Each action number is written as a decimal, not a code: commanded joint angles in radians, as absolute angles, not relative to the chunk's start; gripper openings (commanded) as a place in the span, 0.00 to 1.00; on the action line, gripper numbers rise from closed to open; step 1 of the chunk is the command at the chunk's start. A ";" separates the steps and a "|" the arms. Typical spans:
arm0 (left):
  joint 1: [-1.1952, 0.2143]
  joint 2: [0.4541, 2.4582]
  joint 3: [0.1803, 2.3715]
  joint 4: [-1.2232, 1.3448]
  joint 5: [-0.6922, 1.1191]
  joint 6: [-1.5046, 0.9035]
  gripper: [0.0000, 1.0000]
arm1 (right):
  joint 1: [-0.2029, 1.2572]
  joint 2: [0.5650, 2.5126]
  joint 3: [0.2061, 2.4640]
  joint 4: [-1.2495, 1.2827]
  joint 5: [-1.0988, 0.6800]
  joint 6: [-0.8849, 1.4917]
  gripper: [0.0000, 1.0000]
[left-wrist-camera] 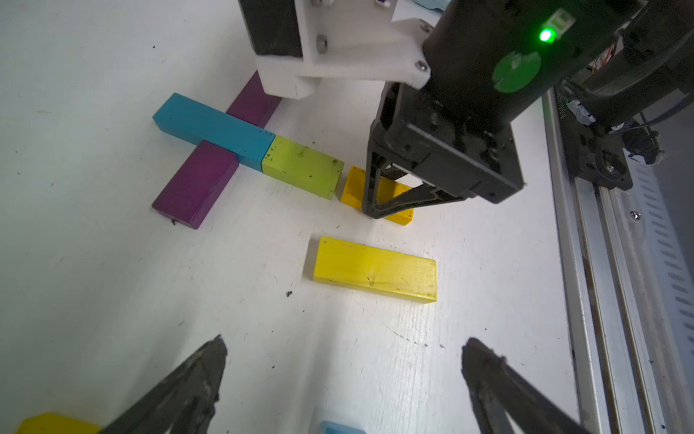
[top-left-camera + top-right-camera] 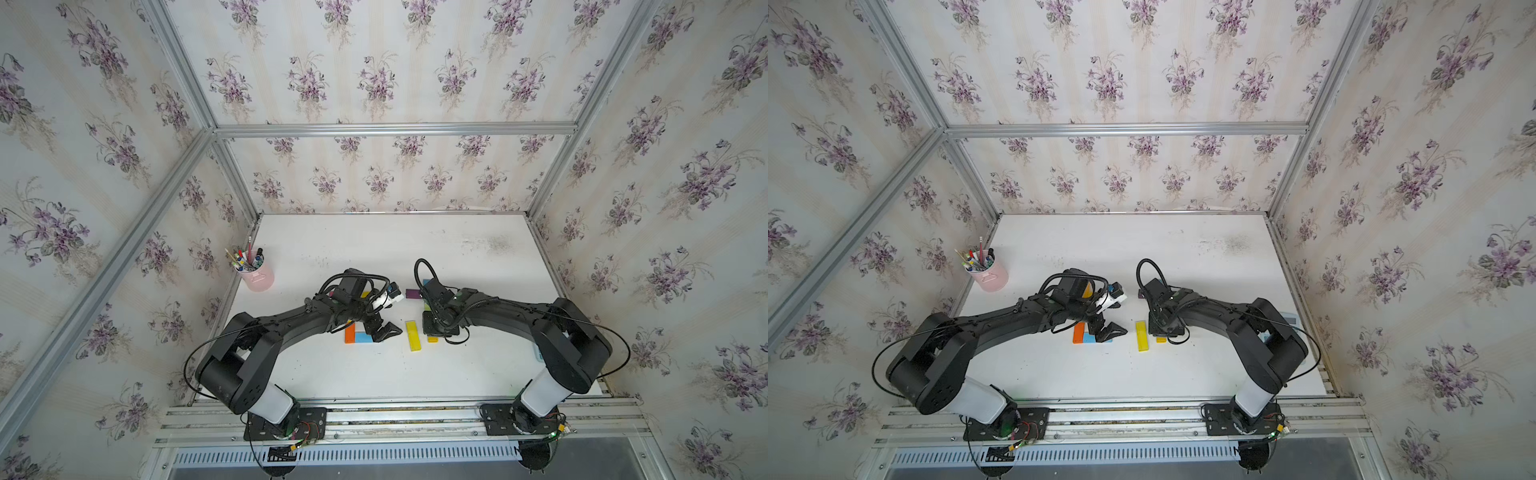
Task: Assemble the letter t with building blocks
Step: Assemble the building block at the center of the board.
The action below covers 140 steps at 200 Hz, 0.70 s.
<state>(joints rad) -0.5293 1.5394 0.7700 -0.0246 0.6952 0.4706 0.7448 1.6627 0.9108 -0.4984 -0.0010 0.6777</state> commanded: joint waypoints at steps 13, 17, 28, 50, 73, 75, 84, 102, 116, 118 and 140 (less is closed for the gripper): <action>-0.529 1.536 0.774 -0.021 0.719 0.483 1.00 | 0.740 1.683 0.906 -0.470 0.017 0.675 0.13; -0.529 1.536 0.773 -0.020 0.719 0.482 1.00 | 0.739 1.684 0.907 -0.469 0.018 0.675 0.13; -0.529 1.537 0.773 -0.019 0.719 0.482 1.00 | 0.739 1.687 0.908 -0.468 0.017 0.674 0.13; -0.529 1.537 0.775 -0.020 0.721 0.483 1.00 | 0.739 1.692 0.911 -0.464 0.017 0.676 0.13; -0.529 1.536 0.775 -0.022 0.721 0.483 1.00 | 0.739 1.686 0.913 -0.454 0.016 0.680 0.13; -0.529 1.536 0.775 -0.023 0.722 0.483 1.00 | 0.739 1.686 0.913 -0.454 0.016 0.680 0.13; -0.529 1.536 0.775 -0.022 0.722 0.482 1.00 | 0.738 1.686 0.916 -0.457 0.019 0.681 0.13; -0.529 1.538 0.776 -0.025 0.725 0.483 1.00 | 0.738 1.684 0.919 -0.456 0.021 0.683 0.13; -0.529 1.539 0.778 -0.028 0.729 0.483 1.00 | 0.739 1.680 0.917 -0.451 0.022 0.687 0.15; -0.529 1.539 0.778 -0.028 0.729 0.483 1.00 | 0.739 1.680 0.916 -0.450 0.022 0.687 0.15; -0.529 1.538 0.778 -0.028 0.728 0.483 1.00 | 0.738 1.684 0.917 -0.448 0.012 0.684 0.24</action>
